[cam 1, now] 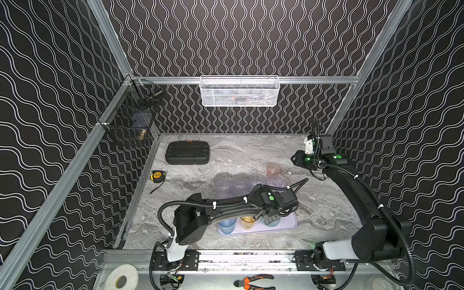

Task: Place the glasses into the tray
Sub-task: Place the glass on the tray.

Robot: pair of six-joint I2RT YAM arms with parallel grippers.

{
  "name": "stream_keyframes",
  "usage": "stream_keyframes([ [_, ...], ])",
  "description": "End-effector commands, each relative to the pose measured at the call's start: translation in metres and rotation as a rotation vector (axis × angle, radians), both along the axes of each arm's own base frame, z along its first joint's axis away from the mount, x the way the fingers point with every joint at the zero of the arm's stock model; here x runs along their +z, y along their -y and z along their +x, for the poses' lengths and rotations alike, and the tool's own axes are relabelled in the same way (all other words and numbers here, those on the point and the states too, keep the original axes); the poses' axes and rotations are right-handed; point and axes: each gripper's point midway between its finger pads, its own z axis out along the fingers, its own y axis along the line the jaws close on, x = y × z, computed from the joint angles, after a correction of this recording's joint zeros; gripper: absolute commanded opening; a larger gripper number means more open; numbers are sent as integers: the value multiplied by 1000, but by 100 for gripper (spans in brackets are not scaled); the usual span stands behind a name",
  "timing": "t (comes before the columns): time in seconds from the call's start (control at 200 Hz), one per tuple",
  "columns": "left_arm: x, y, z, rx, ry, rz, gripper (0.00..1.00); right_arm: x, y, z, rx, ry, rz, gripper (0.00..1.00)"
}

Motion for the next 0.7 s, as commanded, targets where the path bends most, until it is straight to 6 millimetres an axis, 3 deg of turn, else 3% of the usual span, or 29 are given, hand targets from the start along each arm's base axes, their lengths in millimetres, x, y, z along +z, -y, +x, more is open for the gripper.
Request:
stream_keyframes([
  [0.0, 3, -6, -3, -28, -16, 32, 0, 2, -4, 4, 7, 20, 20, 44],
  [0.22, -13, -7, 0, -18, -23, 53, 2, 2, -4, 4, 11, 19, 18, 44],
  [0.37, -4, -5, 9, 4, 0, 29, 16, -1, -5, 5, 14, 15, 22, 44],
  [0.696, 6, -2, 14, 8, 18, 6, 25, -6, -8, 7, 17, -2, 36, 43],
])
